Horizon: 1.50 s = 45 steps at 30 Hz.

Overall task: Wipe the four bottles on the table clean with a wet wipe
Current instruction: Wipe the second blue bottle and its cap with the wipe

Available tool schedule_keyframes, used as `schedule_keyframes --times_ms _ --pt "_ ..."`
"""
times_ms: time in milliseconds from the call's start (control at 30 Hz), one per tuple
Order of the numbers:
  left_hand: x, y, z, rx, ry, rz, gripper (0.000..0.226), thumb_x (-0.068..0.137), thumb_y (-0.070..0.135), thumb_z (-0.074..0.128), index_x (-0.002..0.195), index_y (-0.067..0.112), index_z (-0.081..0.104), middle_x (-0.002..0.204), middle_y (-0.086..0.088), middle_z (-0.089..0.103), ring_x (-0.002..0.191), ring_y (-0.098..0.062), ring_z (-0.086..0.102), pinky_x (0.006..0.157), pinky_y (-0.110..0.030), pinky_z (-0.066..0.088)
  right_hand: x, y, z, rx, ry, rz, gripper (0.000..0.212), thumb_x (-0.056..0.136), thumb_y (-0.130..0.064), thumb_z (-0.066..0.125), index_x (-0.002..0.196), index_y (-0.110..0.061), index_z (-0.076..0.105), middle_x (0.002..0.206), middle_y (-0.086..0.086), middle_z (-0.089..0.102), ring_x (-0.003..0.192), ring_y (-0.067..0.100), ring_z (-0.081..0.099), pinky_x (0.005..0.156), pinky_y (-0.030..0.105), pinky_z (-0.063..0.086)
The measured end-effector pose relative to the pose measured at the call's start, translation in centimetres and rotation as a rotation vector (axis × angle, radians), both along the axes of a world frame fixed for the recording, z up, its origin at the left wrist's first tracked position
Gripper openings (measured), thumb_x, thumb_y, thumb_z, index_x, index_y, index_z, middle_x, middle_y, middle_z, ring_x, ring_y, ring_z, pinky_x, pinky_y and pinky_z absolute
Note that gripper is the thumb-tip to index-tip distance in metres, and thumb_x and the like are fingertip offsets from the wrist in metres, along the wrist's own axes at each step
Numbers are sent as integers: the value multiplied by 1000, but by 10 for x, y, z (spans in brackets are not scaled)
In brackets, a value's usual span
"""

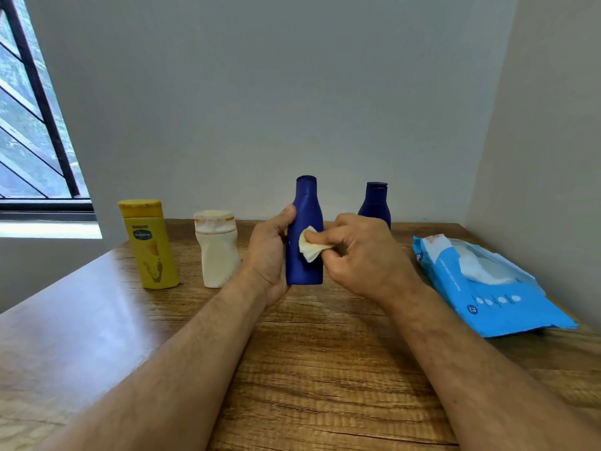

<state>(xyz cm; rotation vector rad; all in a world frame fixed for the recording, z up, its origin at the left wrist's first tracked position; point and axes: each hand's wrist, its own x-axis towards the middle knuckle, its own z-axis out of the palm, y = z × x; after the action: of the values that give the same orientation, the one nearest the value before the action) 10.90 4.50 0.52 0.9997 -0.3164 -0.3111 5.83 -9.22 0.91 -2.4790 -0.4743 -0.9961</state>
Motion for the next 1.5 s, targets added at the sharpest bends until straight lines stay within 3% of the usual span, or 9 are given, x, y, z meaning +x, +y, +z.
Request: schedule_keyframes --times_ms 233,367,500,567,867,967,1100,1300,1500 --pt "-5 -8 -5 39 -46 -37 38 105 33 43 123 11 67 102 -14 72 83 -25 68 87 -46 52 1 -2 2 192 -199 -138 27 97 -25 59 121 -20 69 84 -10 52 69 -2 49 66 2 38" --pt "3 -5 -3 -35 26 20 44 107 34 39 136 8 58 99 -15 70 84 -24 67 79 -39 58 2 -2 -1 80 14 11 23 97 -30 60 116 -24 72 86 -14 59 72 3 59 66 10 46" --pt "10 -3 -3 -88 89 86 42 106 34 41 137 9 54 99 -20 68 81 -29 67 77 -42 58 2 0 -2 52 174 177 22 91 -18 68 112 -21 75 111 -10 71 107 -6 60 87 12 50" --pt "12 -4 -4 -116 96 122 39 106 32 42 134 9 55 96 -20 67 77 -29 65 77 -43 57 0 1 -1 23 181 158 23 92 -21 67 113 -24 74 109 -10 71 97 -19 55 80 3 44" --pt "-2 -5 -4 -8 -15 -128 37 105 28 46 137 17 60 111 -15 69 85 -26 72 82 -50 57 3 -2 -1 241 -148 -75 25 97 -24 60 120 -20 70 97 -7 64 79 2 58 73 3 46" --pt "2 -4 -2 -15 -3 -47 38 105 25 48 140 11 55 106 -14 66 86 -25 68 72 -45 60 2 0 -1 248 -65 20 17 93 -22 66 108 -19 75 91 -11 64 79 5 61 67 13 52" --pt "12 0 -3 -39 53 105 38 103 26 53 135 6 54 108 -18 63 85 -27 65 85 -47 58 2 -1 -3 154 49 108 16 81 -11 76 94 -20 79 78 -14 64 71 7 61 59 14 47" --pt "7 2 -3 14 93 54 39 92 32 68 114 1 64 90 -11 70 80 -24 69 69 -39 61 2 2 -3 177 38 56 20 87 -17 70 106 -21 76 86 -13 67 76 2 61 67 11 47" --pt "6 -3 -5 12 0 -71 30 91 29 70 112 9 65 91 -7 72 84 -20 71 83 -45 61 2 1 0 232 -80 -16 21 92 -18 65 112 -19 73 92 -10 68 81 1 62 75 11 49"
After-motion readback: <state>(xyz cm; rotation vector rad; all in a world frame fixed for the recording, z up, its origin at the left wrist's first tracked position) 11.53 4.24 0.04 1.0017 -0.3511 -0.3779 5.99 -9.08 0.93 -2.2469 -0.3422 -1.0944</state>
